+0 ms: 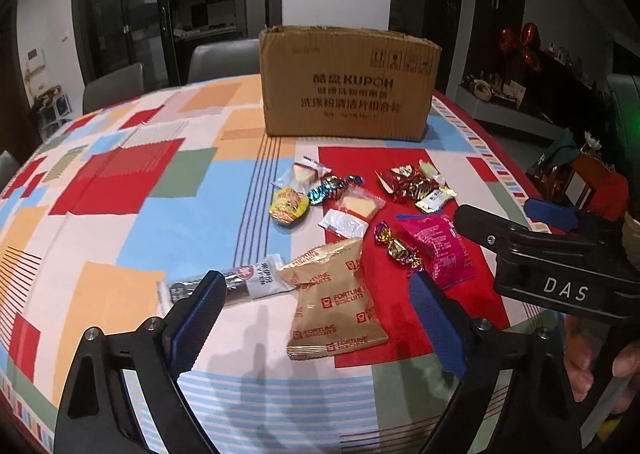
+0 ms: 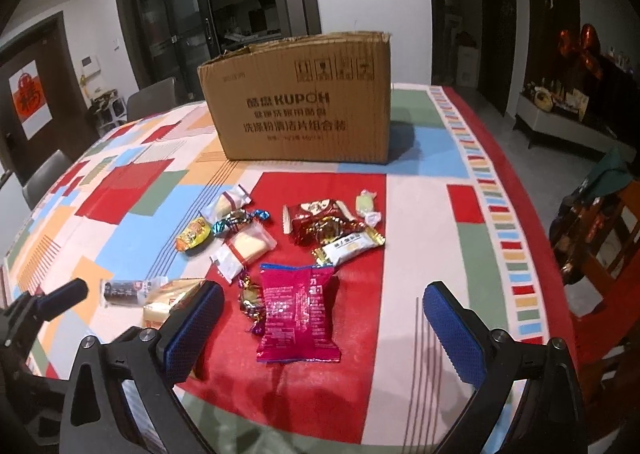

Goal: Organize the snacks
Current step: 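Reach the left tool to the Fortune Biscuits packet while the right tool reaches the pink bag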

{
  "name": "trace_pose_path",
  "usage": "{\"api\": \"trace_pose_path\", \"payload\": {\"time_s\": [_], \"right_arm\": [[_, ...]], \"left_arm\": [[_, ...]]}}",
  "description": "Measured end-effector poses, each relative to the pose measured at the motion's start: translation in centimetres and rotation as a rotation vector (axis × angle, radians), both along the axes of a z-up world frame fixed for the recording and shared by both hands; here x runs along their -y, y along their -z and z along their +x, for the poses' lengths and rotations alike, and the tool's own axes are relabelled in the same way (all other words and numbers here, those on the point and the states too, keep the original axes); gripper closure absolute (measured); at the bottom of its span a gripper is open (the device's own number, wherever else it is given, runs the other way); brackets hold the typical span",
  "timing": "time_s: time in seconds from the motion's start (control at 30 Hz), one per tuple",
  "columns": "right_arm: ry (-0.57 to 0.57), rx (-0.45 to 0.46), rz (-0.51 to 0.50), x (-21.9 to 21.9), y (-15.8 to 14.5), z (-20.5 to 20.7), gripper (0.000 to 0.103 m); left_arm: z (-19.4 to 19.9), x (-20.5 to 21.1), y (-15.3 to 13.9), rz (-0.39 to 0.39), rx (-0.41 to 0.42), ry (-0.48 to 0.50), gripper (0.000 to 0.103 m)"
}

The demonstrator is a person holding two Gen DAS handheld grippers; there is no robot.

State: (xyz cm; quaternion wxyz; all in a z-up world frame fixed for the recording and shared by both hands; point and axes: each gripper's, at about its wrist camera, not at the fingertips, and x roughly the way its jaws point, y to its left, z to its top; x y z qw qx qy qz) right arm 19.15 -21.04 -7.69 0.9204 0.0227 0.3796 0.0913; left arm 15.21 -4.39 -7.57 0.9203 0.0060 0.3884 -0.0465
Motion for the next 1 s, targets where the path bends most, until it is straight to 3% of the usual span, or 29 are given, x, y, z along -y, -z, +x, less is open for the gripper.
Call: {"api": "trace_pose_path", "payload": {"time_s": [0.37,0.73,0.83,0.93,1.0], "right_arm": [[-0.004,-0.035,0.049,0.3,1.6,0.8,0.011],[-0.053,-0.139,0.034,-0.9,4.3,2.4,0.036],[-0.057,-0.149,0.036,-1.2,4.6,2.5,0.042],[-0.064,-0.157,0.040,-1.4,4.6,2.7,0.061],[-0.070,-0.155,0.024,-1.6,4.5,2.7,0.062]], "left_arm": [[1.8,0.4,2.0,-0.048,-0.068,0.020,0.031],[3.4,0.3,3.8,-0.091,-0.132,0.020,0.057],[3.5,0.1,3.8,-0.106,-0.132,0.019,0.060],[3.6,0.1,3.8,-0.116,-0.133,0.022,0.060],[3.5,0.0,3.6,-0.118,-0.126,0.026,0.060]]}}
